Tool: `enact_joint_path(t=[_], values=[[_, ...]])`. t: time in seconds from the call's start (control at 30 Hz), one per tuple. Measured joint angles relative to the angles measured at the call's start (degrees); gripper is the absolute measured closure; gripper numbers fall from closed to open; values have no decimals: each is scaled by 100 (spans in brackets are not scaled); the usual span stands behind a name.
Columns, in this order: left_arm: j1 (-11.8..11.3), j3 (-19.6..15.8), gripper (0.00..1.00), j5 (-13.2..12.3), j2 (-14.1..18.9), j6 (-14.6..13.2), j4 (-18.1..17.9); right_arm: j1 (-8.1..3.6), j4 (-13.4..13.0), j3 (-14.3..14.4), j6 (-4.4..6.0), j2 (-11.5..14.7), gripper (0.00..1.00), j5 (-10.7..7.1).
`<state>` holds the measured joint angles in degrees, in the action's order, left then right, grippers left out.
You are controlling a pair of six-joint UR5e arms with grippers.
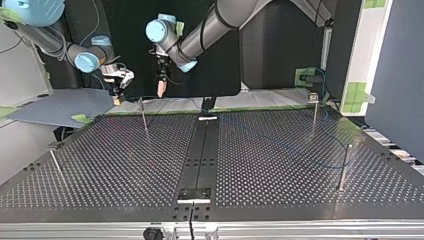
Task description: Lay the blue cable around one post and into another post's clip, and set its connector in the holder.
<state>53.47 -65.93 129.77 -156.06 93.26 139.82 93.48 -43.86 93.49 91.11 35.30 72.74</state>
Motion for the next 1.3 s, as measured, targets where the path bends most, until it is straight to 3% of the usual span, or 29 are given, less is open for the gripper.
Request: enact_joint_path(t=[0.17,0.33,0.5,0.77,0.93,0.97,1.0,1.03,1.1,1.13,1.17,1.2,1.23,1.27,1.3], values=[[-64,80,1,262,-4,-261,33,36,148,0,-171,0,100,10],[-154,105,1,495,-6,-502,197,57,194,1,-219,0,100,7],[-239,107,1,571,-7,-729,257,78,206,1,-253,0,100,-41],[-315,113,1,602,-6,-975,254,92,300,1,-417,-1,100,-343],[-329,111,1,616,-5,-994,242,95,329,0,-428,-1,100,-498],[-329,112,5,617,-5,-985,241,95,334,0,-425,-1,100,-512],[-329,111,15,619,-3,-975,241,95,338,0,-423,-1,100,-519],[-328,112,15,620,-3,-963,238,94,341,0,-419,-1,100,-523],[-322,113,28,622,0,-952,219,89,347,0,-407,0,100,-524],[-317,112,28,622,0,-950,197,86,349,-1,-403,-1,100,-522],[-311,111,69,623,1,-950,181,83,353,-1,-398,0,100,-518],[-303,112,89,622,1,-953,162,80,359,-1,-396,-1,100,-511],[-290,113,89,616,2,-963,139,75,365,-1,-394,-1,100,-501],[-279,112,100,606,2,-978,125,70,372,-1,-393,0,100,-484],[-266,111,100,587,1,-1000,113,66,377,-1,-393,-1,100,-469]])
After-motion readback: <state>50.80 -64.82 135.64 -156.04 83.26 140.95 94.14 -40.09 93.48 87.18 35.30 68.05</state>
